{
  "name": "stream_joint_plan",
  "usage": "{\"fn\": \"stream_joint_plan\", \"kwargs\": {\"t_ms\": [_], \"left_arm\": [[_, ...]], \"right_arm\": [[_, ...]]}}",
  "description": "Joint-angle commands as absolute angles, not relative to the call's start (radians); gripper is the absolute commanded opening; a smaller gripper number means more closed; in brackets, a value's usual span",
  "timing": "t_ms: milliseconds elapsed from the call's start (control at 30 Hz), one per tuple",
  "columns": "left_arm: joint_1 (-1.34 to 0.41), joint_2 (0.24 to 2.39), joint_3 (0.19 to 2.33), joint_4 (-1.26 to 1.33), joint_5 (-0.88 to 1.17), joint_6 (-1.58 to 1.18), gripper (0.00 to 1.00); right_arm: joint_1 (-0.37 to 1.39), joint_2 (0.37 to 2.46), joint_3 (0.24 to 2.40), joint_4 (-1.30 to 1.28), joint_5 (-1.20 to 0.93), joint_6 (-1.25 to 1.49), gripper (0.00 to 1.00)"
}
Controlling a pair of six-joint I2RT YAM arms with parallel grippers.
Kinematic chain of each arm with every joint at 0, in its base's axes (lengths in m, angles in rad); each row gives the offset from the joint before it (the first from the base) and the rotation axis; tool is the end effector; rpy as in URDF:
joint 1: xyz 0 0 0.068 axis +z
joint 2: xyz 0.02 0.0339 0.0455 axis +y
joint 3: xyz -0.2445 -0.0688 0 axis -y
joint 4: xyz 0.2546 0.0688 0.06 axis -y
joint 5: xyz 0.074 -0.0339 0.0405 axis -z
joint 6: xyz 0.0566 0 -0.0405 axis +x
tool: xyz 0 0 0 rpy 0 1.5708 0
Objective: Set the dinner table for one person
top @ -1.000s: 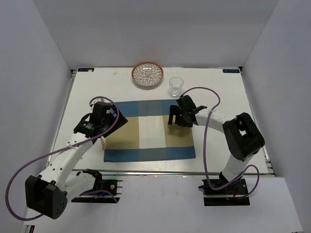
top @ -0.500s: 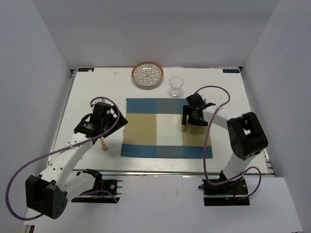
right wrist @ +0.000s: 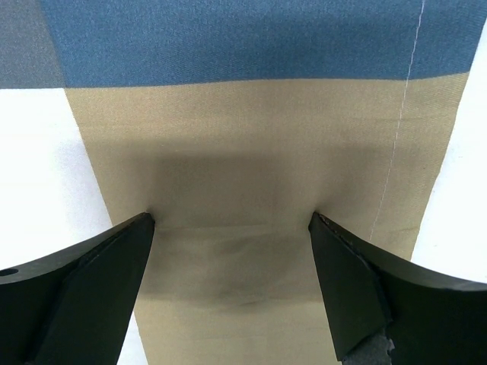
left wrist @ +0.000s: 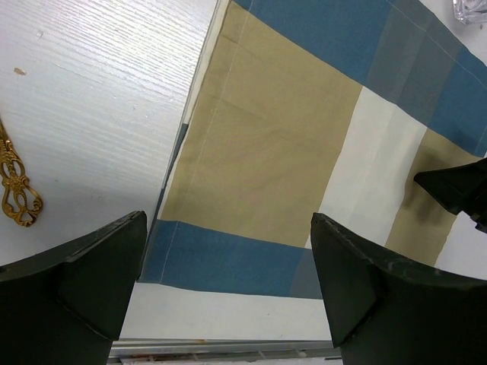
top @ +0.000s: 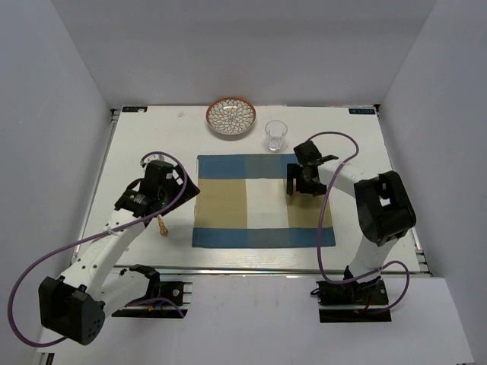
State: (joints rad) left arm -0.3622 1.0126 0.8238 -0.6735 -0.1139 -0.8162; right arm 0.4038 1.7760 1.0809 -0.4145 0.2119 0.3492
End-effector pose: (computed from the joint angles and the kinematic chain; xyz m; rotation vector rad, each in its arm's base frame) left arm 0.2235 -0.0778 0.2331 -0.6052 2.3892 -0.3896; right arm 0.3370 0.1310 0.1201 -0.0062 2.6376 -0.0332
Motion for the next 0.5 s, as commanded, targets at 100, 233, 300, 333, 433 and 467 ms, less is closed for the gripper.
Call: {"fn": "stream_joint_plan", "kwargs": {"t_ms": [100,233,300,333,433,467], "left_arm": [[-0.367,0.989,0.824,-0.680,-0.129,-0.801,0.98],[-0.367,0.991,0.822,-0.675,-0.124,-0.799,0.98],[-0.367,0.992,0.824,-0.675,-0.118,-0.799,0.98],[-0.367,0.994,0.825,-0.673,-0.115,-0.798,0.98],[-0.367,0.989,0.825,-0.673,-0.115,-0.795,0.98],[-0.367,0.986,0.825,-0.673,-0.115,-0.792,0.98]], "right_arm": [[0.399,1.778,1.042,-0.446,0.196,0.366,0.89],[0.400,1.743,1.043,-0.439,0.183,0.382,0.89],[0.396,1.741,1.066,-0.443,0.186,0.380,0.89],[0.394,1.743,1.080,-0.449,0.187,0.377,0.89],[0.394,1.755,1.141,-0.466,0.167,0.356,0.89],[0.394,1.759,1.160,-0.474,0.166,0.351,0.89]]}}
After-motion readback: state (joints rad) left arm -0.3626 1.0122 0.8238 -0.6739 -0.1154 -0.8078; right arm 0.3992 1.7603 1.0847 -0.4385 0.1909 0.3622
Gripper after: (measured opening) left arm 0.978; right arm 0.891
